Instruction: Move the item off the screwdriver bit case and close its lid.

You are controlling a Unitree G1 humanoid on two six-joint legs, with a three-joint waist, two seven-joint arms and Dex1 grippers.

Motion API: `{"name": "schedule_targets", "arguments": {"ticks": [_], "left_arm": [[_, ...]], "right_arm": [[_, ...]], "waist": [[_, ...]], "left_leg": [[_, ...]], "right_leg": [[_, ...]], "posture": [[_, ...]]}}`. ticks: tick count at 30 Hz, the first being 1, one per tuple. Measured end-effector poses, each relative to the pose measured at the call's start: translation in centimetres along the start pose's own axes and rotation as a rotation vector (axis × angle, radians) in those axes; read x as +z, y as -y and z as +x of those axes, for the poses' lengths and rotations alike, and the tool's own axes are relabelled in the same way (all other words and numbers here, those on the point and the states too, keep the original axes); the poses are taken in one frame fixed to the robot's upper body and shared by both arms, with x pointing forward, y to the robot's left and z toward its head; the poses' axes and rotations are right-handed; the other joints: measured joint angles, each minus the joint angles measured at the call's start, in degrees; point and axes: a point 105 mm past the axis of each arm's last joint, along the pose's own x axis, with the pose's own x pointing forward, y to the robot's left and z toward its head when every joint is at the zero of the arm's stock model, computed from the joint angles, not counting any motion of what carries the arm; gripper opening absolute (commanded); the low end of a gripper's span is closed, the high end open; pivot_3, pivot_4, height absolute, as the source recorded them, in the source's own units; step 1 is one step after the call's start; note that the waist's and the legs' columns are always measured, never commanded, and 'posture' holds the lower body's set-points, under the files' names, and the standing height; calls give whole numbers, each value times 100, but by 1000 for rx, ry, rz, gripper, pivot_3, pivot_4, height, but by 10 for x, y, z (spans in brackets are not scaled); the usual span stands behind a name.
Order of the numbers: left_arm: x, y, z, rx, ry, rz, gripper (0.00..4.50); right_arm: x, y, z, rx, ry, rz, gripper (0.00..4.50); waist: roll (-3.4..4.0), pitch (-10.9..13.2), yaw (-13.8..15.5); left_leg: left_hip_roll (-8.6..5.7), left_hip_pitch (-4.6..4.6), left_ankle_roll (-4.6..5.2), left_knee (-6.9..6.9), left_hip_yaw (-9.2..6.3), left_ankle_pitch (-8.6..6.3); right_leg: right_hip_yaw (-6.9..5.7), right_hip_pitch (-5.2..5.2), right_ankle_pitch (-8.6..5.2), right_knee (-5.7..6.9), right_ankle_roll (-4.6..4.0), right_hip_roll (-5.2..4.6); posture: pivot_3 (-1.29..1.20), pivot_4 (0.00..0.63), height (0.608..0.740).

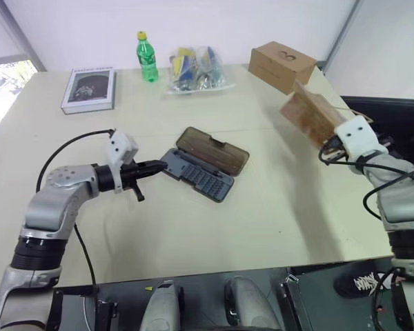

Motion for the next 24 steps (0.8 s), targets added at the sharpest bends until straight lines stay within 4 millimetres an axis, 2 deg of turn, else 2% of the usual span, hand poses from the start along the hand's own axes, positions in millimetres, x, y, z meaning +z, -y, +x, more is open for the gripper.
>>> {"name": "schedule_targets", "arguments": {"ticks": [9,12,19,22,24], "left_arm": [[0,0,0,4,0,0,0],[0,0,0,4,0,1,0],[0,2,0,2,1,6,0],[0,2,0,0,1,7,0],[0,2,0,0,-2,7,0]], "right_arm": [[-16,-15,13,7,-50,16,46],[-17,-17,14,17,-55,14,793],[-23,-25,8,94,-78,-10,4235],[-16,-22,-2,128,-55,-24,4235],[-4,-11,-12,124,-20,-25,4235]], "waist": [[2,0,23],[2,0,25],[3,1,26],[5,2,26],[15,8,32]], "left_leg": [[0,-2,0,0,0,0],[-1,-2,0,0,0,0],[0,-2,0,0,0,0],[0,-2,0,0,0,0],[-1,-2,0,0,0,0]], "right_leg": [[1,0,0,0,1,-2],[1,0,1,-1,1,-2],[1,-1,0,0,1,-1],[1,-1,1,0,1,-1],[1,-1,1,0,1,-2]], "posture": [[0,150,740],[0,150,740],[0,150,740],[0,150,740],[0,150,740]]}}
